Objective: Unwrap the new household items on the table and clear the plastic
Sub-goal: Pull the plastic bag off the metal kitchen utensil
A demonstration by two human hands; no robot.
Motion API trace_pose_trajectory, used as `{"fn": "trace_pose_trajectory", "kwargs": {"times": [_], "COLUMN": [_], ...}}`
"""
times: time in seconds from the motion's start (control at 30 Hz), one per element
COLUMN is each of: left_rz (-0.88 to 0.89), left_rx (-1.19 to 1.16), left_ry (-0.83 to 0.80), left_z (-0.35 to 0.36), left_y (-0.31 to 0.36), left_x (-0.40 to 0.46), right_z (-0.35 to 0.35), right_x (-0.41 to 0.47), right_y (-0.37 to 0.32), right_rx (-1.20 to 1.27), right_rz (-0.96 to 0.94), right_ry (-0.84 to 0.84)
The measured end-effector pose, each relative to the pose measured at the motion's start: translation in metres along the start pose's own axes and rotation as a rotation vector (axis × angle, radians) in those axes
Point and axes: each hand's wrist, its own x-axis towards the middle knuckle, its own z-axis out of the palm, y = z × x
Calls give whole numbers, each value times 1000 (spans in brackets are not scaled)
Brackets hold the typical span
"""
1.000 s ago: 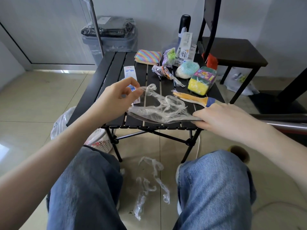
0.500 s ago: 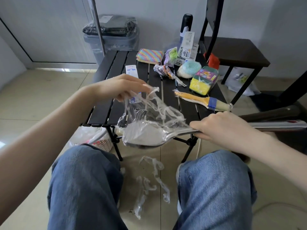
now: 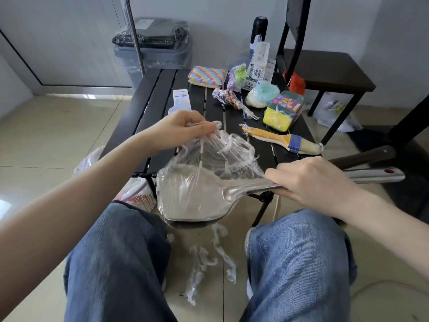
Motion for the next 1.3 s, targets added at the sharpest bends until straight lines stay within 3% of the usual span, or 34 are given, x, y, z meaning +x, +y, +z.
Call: {"fn": "trace_pose_trajectory", "kwargs": {"times": [0.13, 0.37, 0.47, 0.6, 0.7, 0.77, 0.87, 0.97, 1.03, 1.3], "left_rz": [-82, -279, -354, -192, -178, -116, -129, -210, -253, -335], "left_rx": [-47, -175, -275, -109, -232, -138, -69, 39, -29, -368], "left_ry": [1, 16, -77, 28, -317, -428, -309, 36, 180, 221], "left_z": [10, 15, 12, 11, 10, 13, 20, 23, 22, 15], "left_y": [-7, -22, -12, -4, 6, 8, 1, -11, -15, 2], "left_x": [3, 0, -4, -8, -17, -16, -7, -1, -2, -12], "right_z": [0, -8, -10, -7, -5, -5, -6, -13, -16, -6], "right_x": [-2, -5, -4, -4, -4, -4, -5, -7, -6, -4], "right_y": [1, 1, 1, -1, -3, -4, -5, -8, -8, -10], "right_rx": [-6, -45, -119, -108, -93, -79, -94, -130, -161, -136], "right_rz": [15, 82, 21, -38, -34, -22, -15, -57, -67, 46], "right_ry": [131, 171, 177, 139, 116, 133, 164, 169, 144, 157]}}
